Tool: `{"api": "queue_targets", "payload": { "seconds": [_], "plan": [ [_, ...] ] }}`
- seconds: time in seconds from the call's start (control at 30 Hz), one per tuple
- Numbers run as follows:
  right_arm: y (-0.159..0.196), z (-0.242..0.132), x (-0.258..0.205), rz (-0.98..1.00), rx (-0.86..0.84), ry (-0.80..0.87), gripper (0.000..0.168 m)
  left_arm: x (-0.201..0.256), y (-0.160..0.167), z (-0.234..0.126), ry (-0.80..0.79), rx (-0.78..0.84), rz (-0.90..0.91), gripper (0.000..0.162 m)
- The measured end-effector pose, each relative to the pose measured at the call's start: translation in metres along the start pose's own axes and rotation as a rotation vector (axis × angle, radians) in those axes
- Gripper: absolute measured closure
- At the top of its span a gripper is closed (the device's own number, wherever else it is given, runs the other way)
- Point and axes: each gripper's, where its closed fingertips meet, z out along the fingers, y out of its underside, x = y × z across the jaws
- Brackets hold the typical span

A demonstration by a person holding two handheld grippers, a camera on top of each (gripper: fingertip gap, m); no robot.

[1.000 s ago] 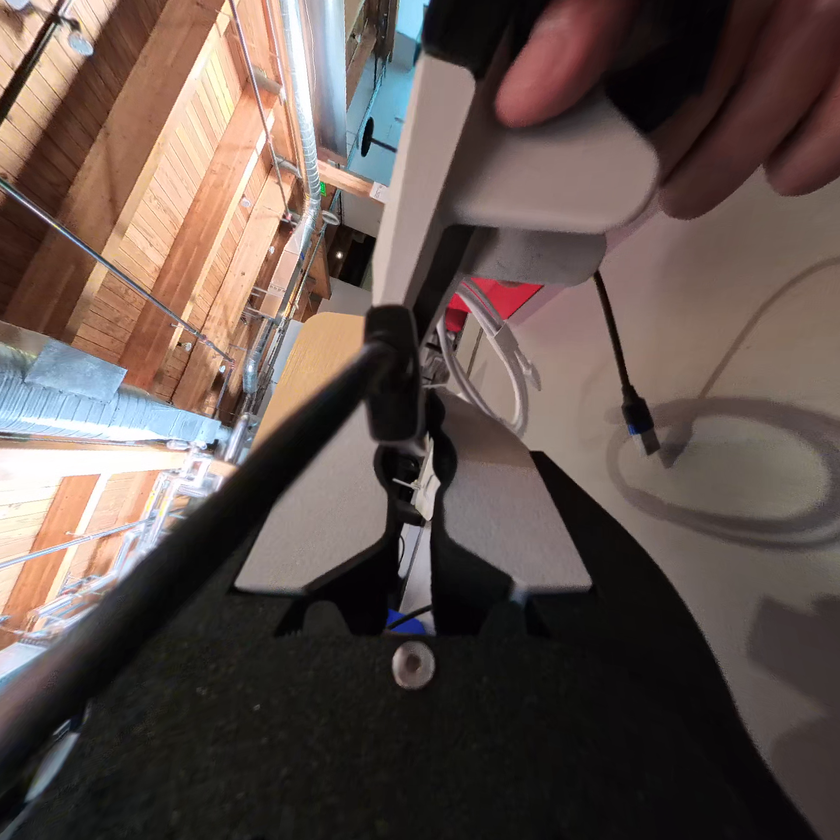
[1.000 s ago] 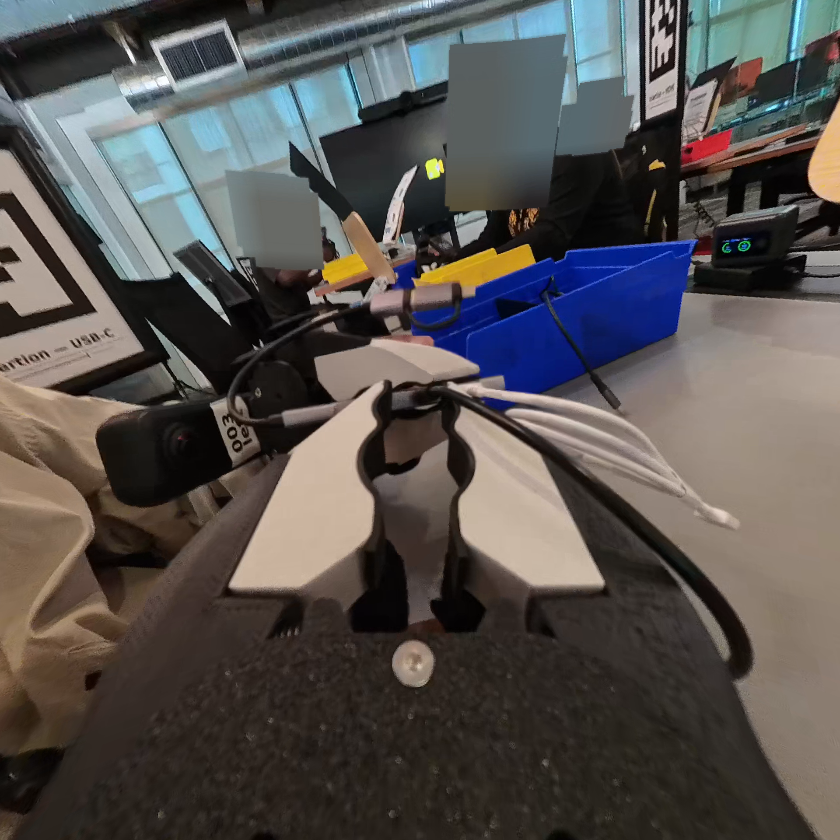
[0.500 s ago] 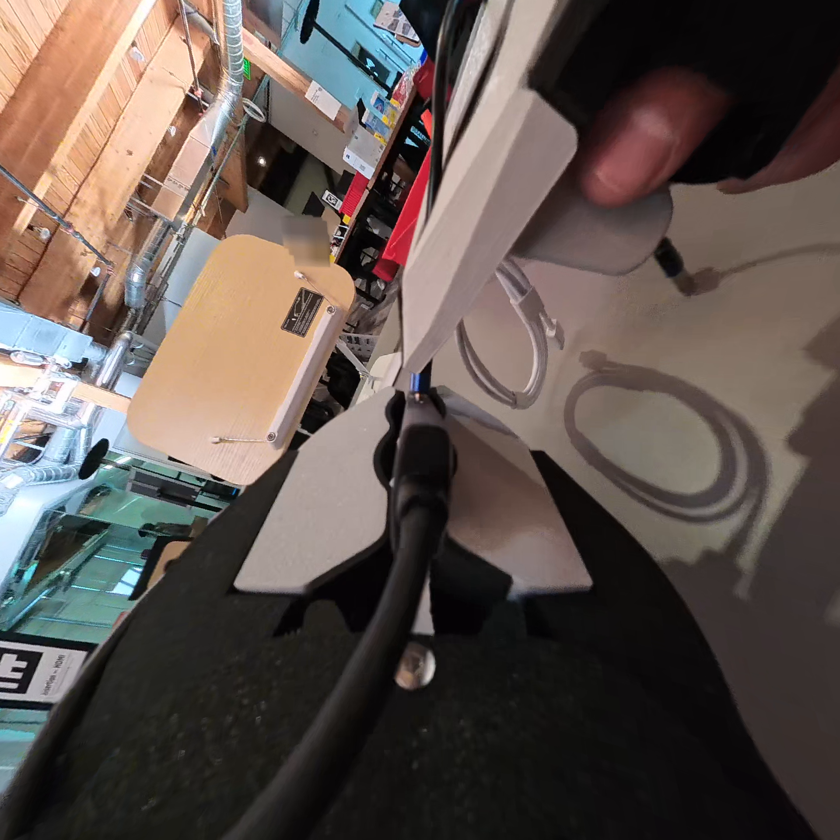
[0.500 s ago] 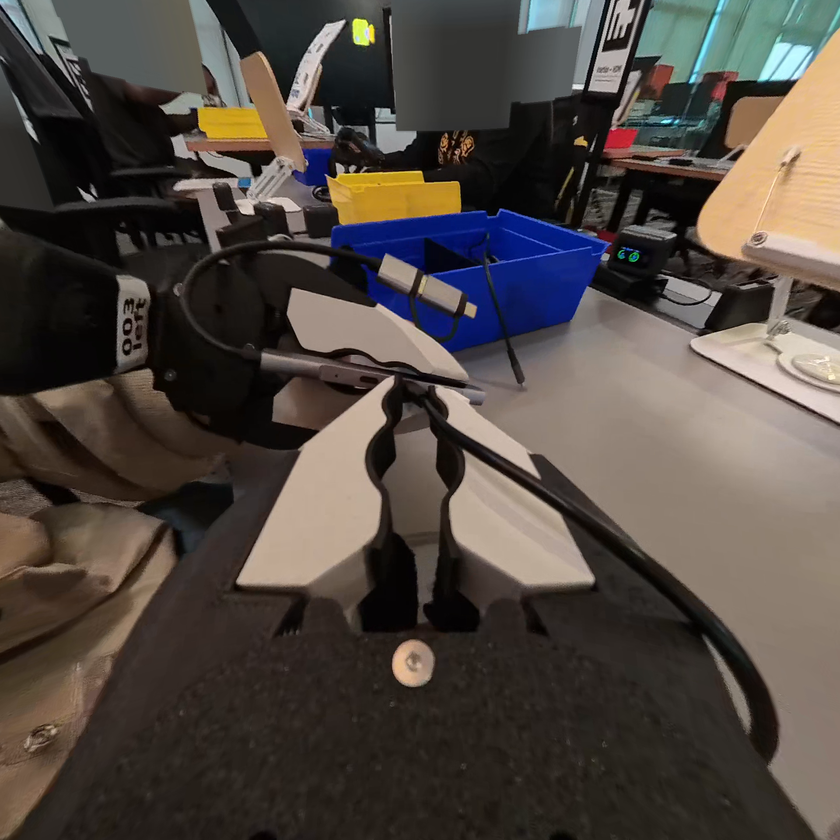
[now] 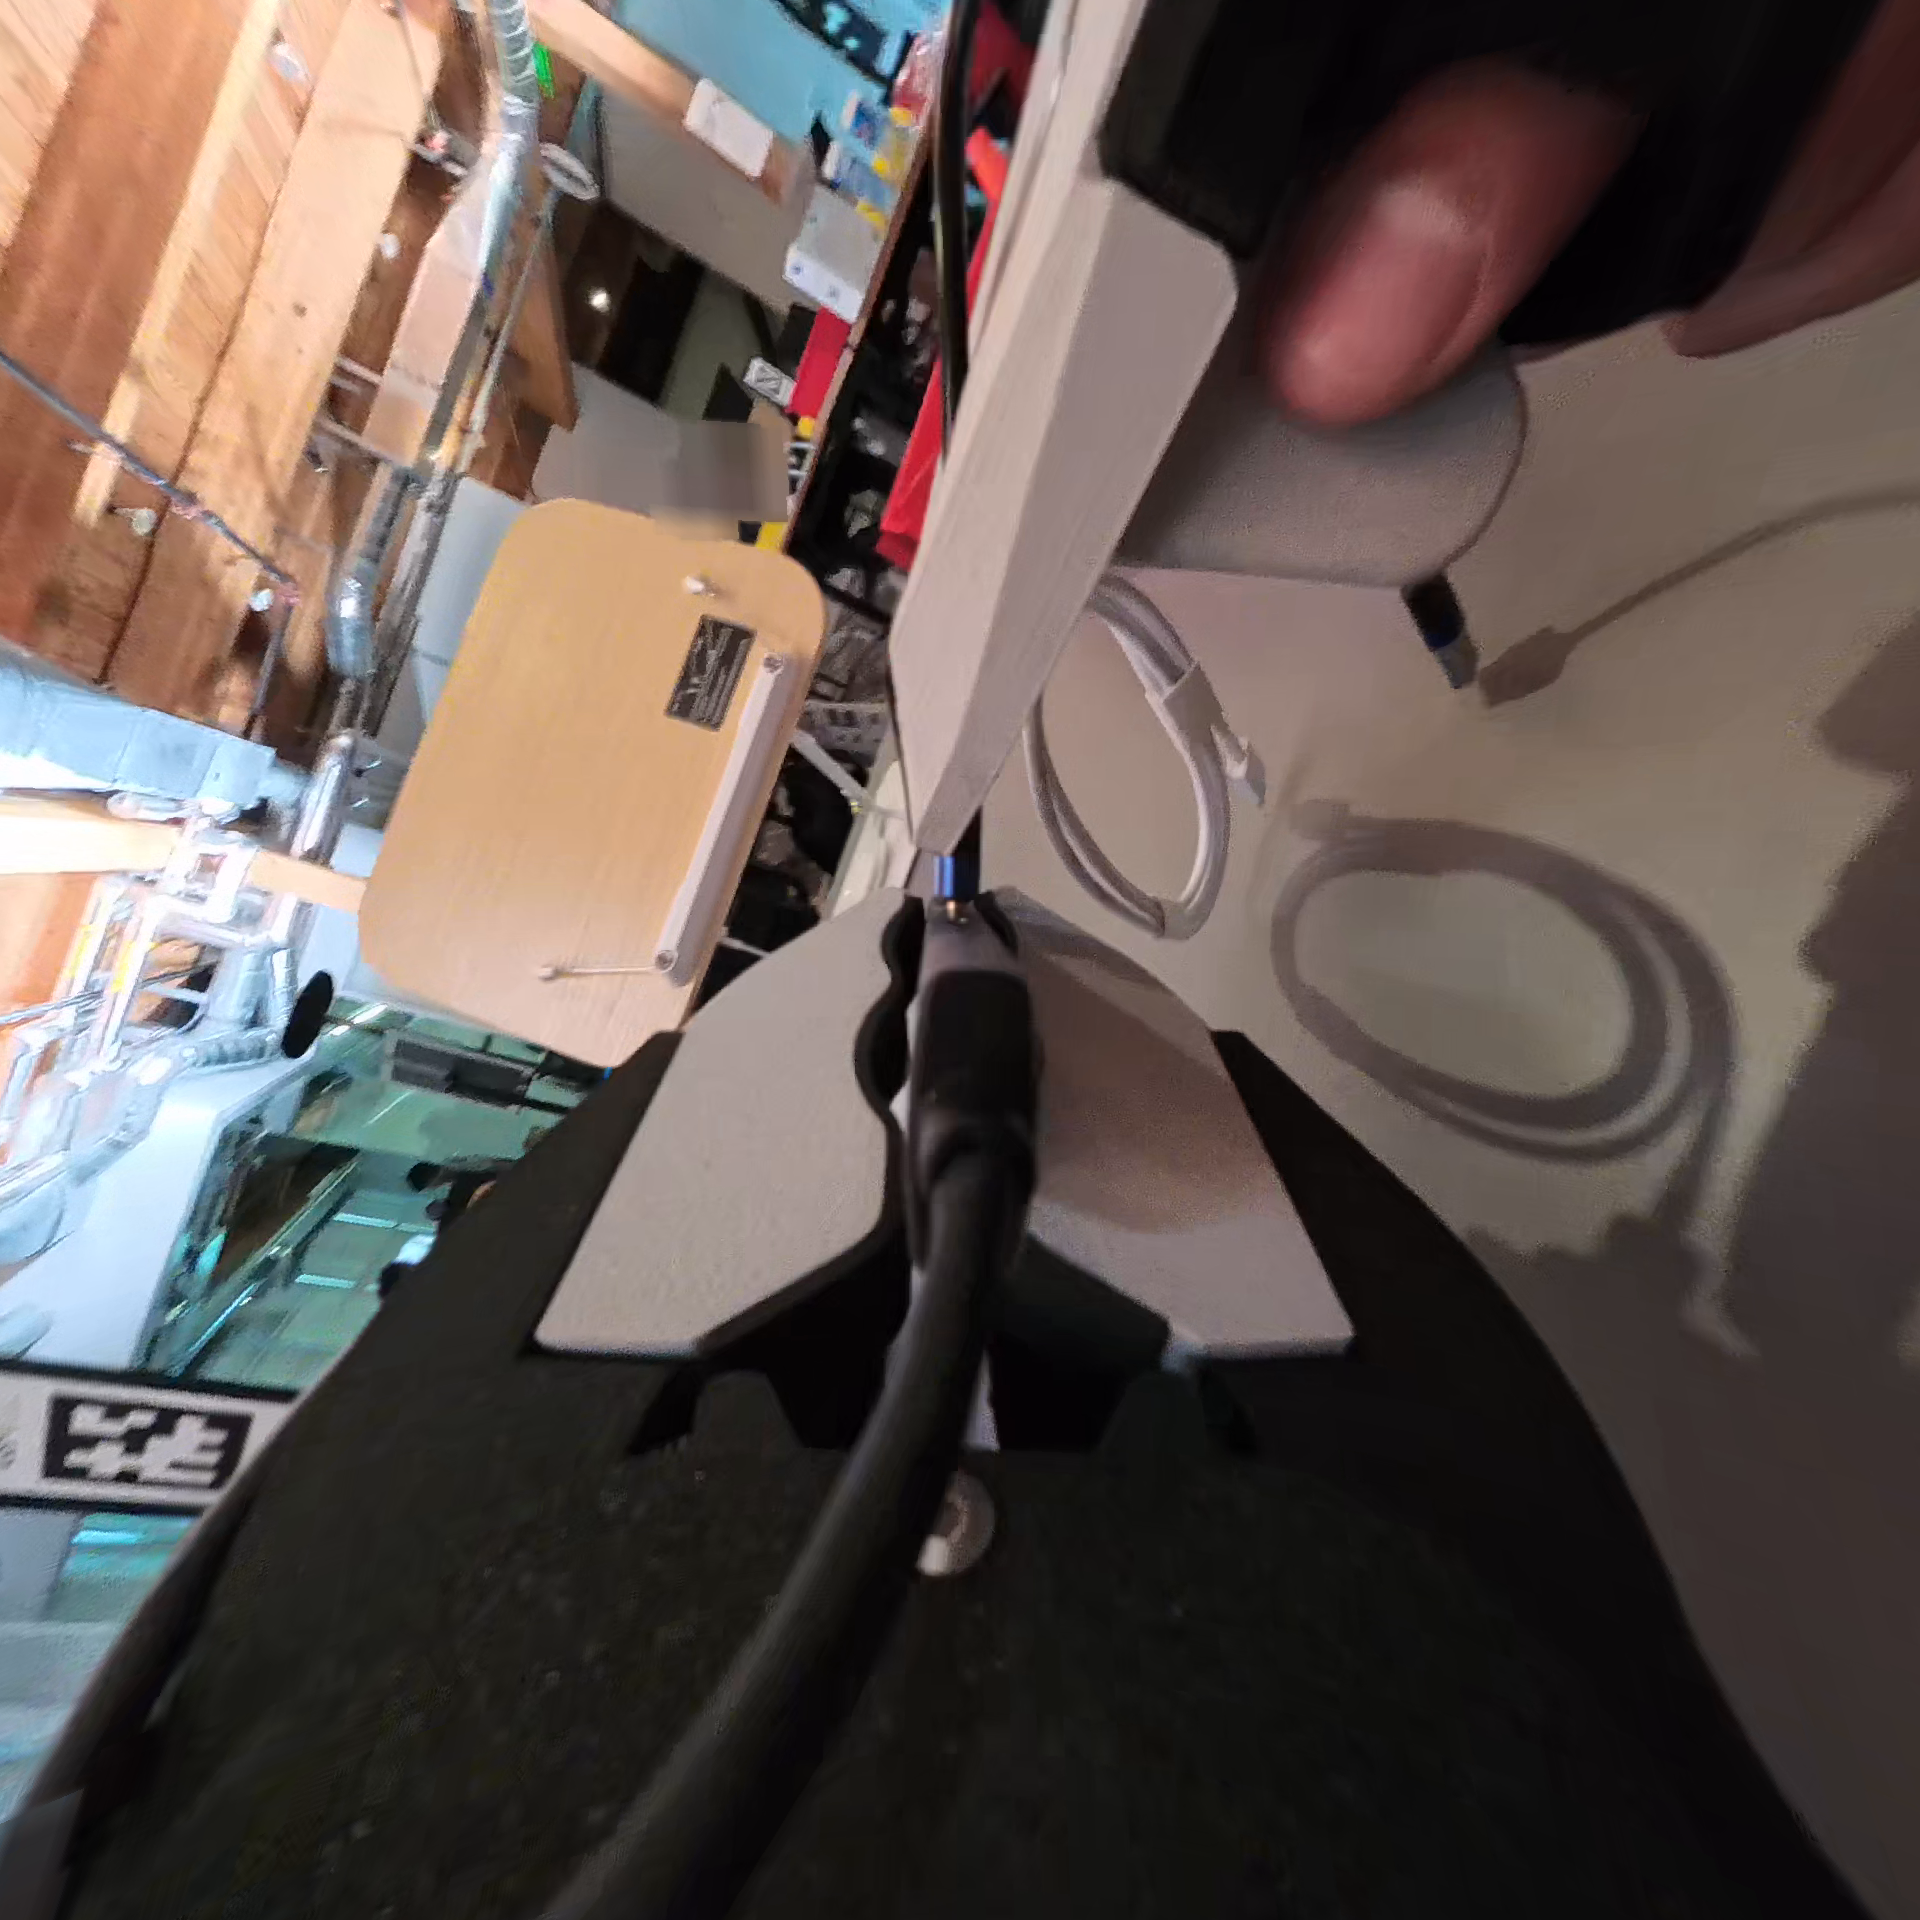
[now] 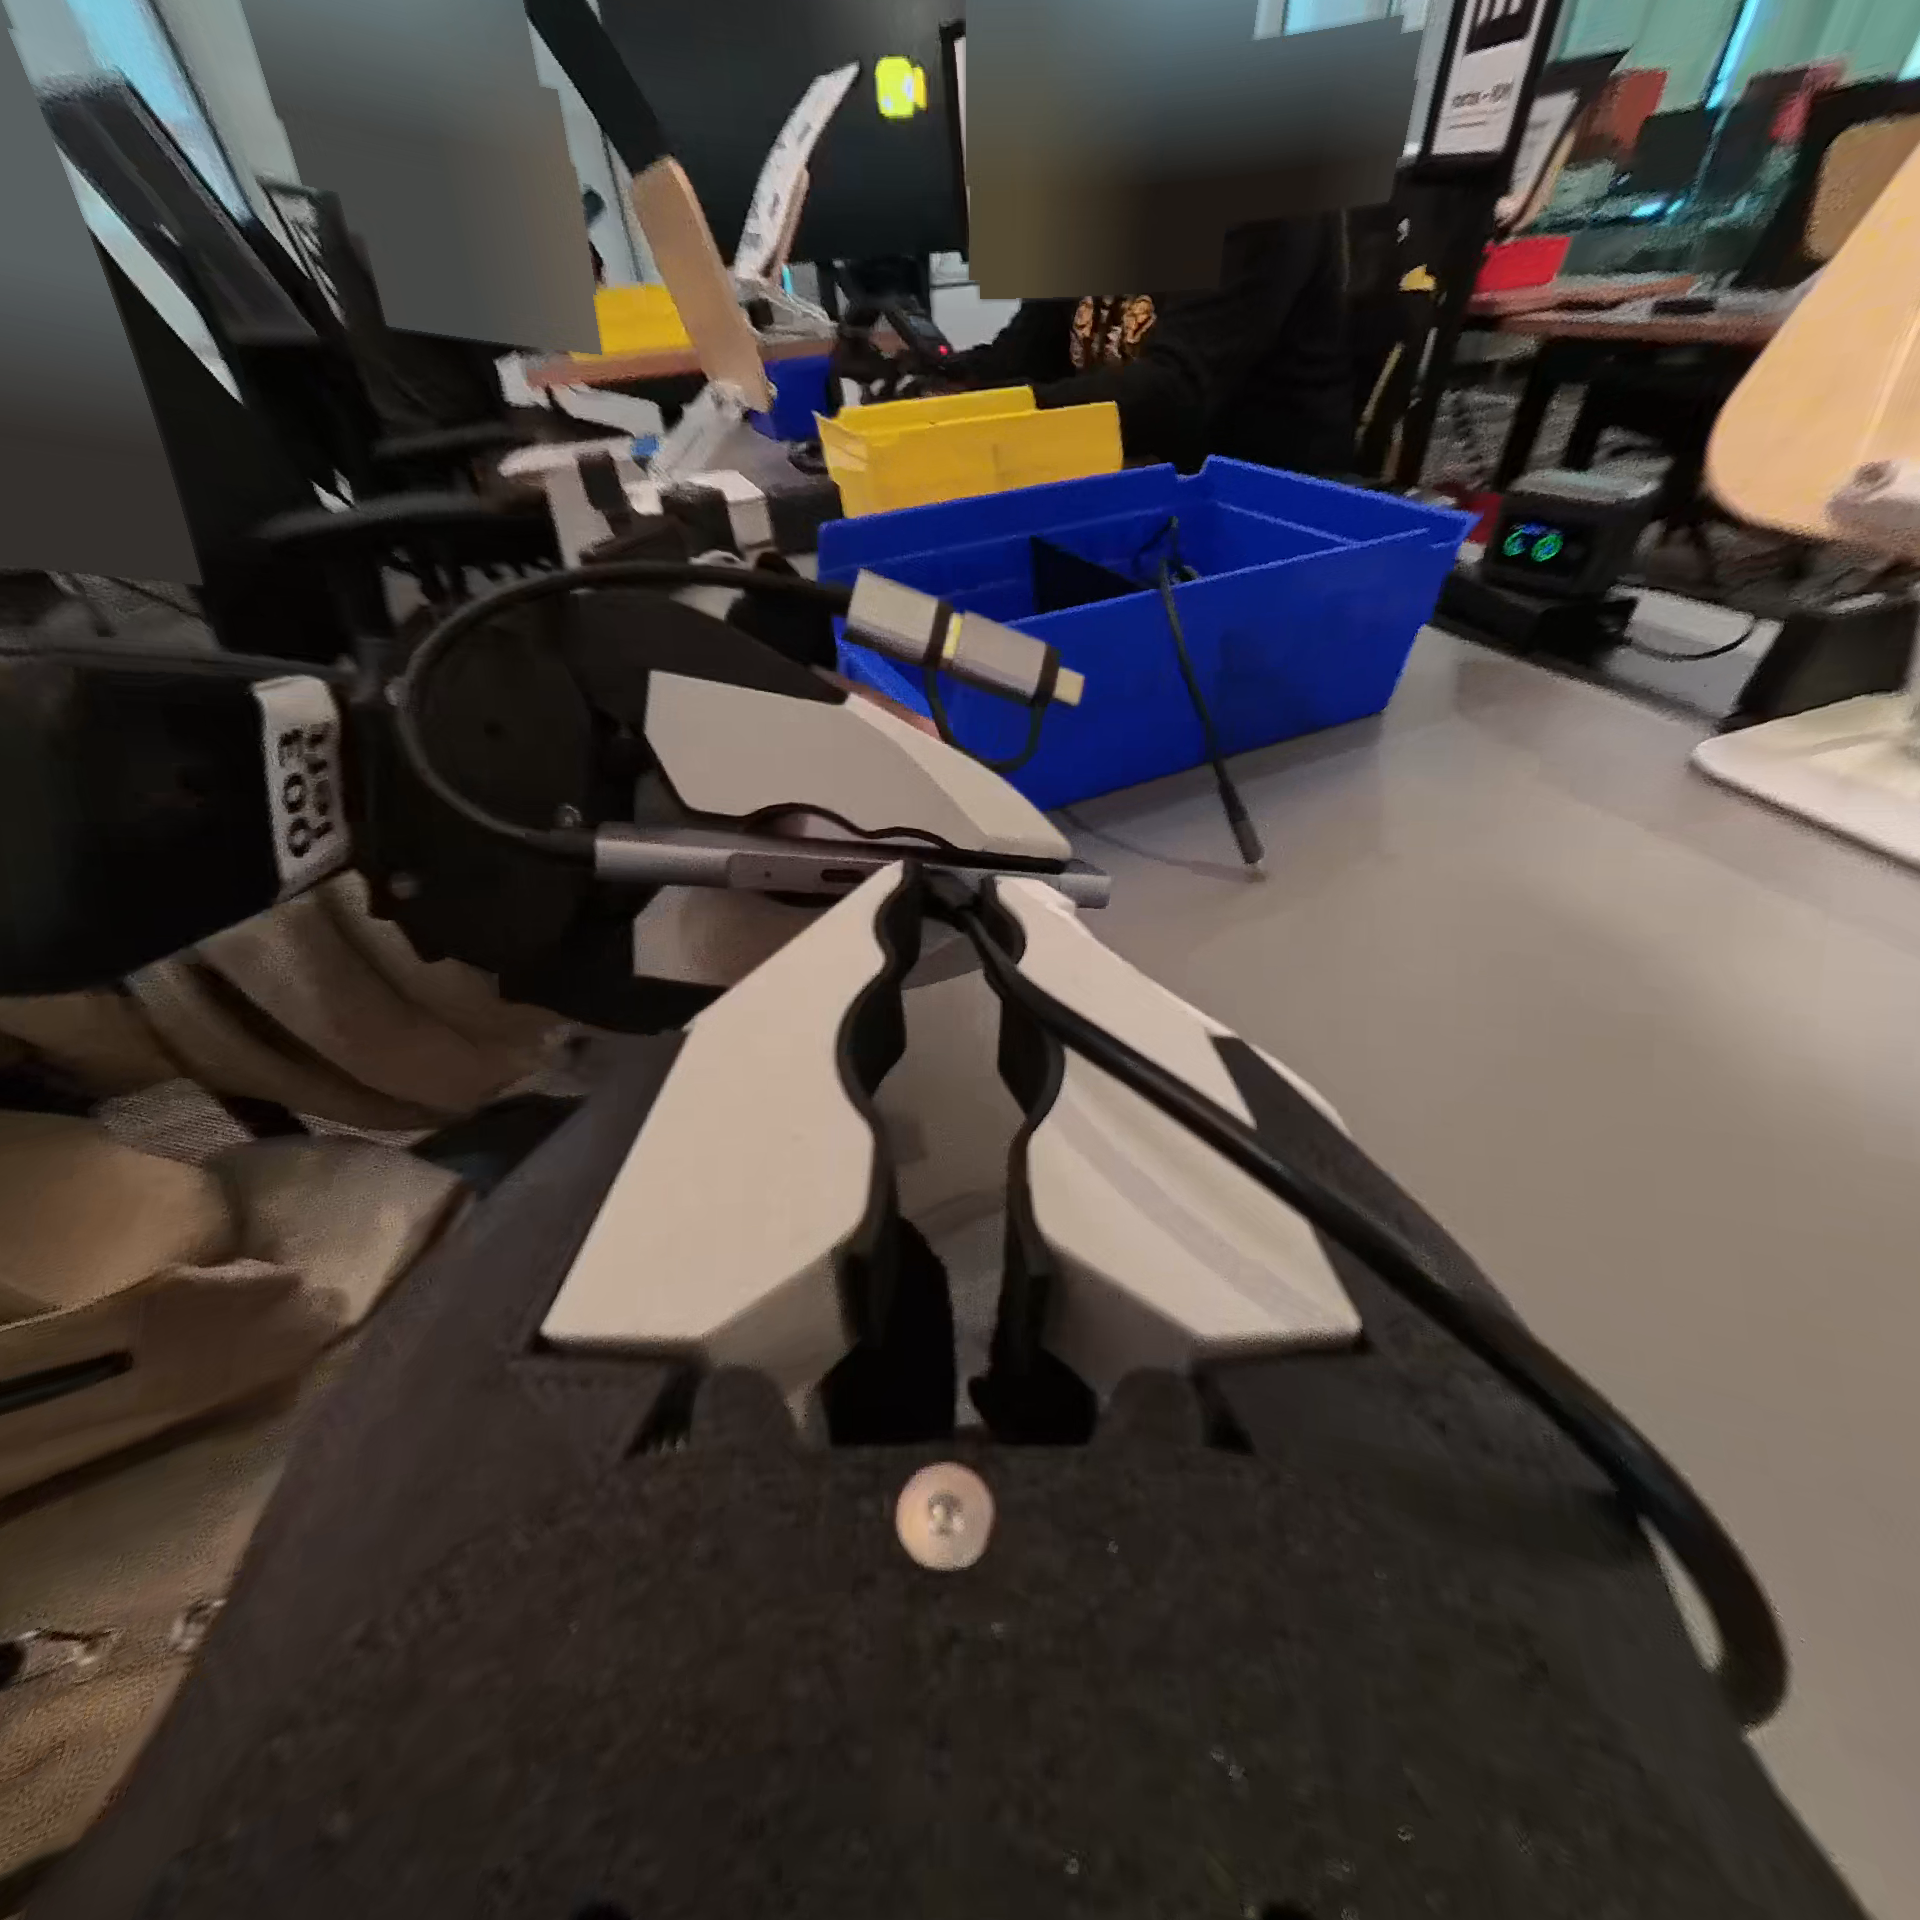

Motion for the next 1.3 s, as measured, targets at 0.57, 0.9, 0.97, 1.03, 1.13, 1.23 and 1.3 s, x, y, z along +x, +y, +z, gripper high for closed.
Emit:
{"api": "queue_targets", "payload": {
  "seconds": [0.57,0.9,0.97,1.03,1.13,1.23,1.3],
  "plan": [
    [0.015,0.001,0.009,0.075,-0.058,0.031,0.152,0.001,0.0,-0.002,-0.059,-0.016,0.04,0.152],
    [0.008,-0.002,0.008,0.088,-0.034,0.01,0.158,0.002,-0.004,-0.004,-0.044,0.02,0.018,0.151],
    [0.004,-0.004,0.005,0.117,-0.015,-0.015,0.159,0.0,-0.007,-0.005,-0.032,0.043,-0.011,0.151],
    [0.0,-0.005,0.008,0.146,0.009,-0.011,0.159,-0.006,0.0,-0.006,-0.066,-0.006,-0.002,0.151],
    [-0.029,-0.045,0.049,0.221,0.17,0.104,0.159,-0.039,0.058,-0.008,-0.109,-0.166,-0.183,0.151],
    [-0.032,-0.05,0.048,0.253,0.154,0.022,0.159,-0.048,0.03,-0.011,-0.134,-0.086,-0.125,0.152],
    [-0.045,-0.051,0.034,0.301,0.266,-0.116,0.159,-0.037,0.023,-0.007,-0.094,-0.07,-0.152,0.152]
  ]
}}
